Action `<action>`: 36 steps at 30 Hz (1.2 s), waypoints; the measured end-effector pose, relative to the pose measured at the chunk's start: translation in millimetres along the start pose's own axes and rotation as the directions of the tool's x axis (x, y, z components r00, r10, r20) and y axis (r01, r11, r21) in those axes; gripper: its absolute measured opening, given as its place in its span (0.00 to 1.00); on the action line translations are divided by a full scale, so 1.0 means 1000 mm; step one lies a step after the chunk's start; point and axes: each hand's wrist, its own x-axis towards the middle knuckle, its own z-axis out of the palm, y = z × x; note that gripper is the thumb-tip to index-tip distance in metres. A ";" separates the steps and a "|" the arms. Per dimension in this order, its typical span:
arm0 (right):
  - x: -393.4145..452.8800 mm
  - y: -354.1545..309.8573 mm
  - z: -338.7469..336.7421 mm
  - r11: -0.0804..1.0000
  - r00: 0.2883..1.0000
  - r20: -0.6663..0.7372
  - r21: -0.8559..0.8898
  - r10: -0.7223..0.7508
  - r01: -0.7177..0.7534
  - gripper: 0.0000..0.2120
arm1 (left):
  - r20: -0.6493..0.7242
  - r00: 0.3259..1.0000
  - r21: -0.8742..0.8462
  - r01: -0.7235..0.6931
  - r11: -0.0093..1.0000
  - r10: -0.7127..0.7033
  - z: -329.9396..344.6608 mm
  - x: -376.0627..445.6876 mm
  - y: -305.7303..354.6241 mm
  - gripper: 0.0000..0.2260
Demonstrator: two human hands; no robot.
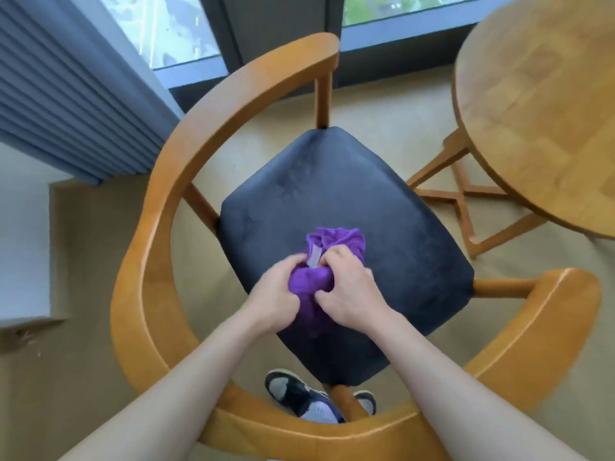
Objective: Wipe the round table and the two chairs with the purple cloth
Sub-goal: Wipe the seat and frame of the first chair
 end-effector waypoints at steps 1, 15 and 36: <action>0.007 -0.011 -0.004 0.999 0.998 -0.048 0.010 -0.030 0.031 0.13 | -0.081 0.995 -0.056 -0.055 0.997 0.050 -0.013 -0.002 0.004 0.28; 0.092 -0.066 0.005 0.853 0.964 0.054 -0.456 -0.259 0.255 0.18 | -0.267 0.951 0.347 -0.055 0.936 0.155 -0.106 -0.020 -0.014 0.34; 0.133 0.012 0.057 0.086 0.332 0.751 -0.348 -0.571 0.934 0.33 | -0.375 0.908 0.344 0.326 0.881 -0.189 -0.084 -0.013 -0.021 0.12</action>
